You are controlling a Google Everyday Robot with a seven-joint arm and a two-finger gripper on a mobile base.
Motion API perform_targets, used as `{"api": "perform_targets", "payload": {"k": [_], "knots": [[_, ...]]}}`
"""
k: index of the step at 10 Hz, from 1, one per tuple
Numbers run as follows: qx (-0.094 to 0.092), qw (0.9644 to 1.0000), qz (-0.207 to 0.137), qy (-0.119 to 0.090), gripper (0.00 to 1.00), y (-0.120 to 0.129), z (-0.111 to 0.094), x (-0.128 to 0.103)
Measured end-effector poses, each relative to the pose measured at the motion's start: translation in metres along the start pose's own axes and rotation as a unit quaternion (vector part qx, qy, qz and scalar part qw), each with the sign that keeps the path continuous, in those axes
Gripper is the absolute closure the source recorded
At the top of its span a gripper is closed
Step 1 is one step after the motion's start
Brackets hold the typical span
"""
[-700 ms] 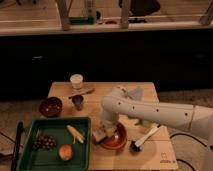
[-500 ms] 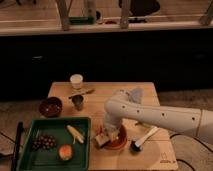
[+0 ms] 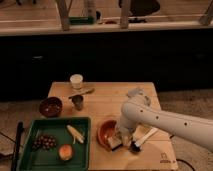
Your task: Wipe red bowl with eraser
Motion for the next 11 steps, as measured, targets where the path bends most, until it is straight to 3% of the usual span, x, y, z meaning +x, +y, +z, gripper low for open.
{"api": "perform_targets", "payload": {"k": [5,8,11], "knots": [[0.016,0.9996,0.008,0.020,1.00,-0.059,0.002,0.018],[0.020,0.9997,-0.012,0.013,1.00,-0.084,0.008,-0.006],[0.016,0.9985,-0.051,-0.008,1.00,-0.079,0.012,-0.037]]}}
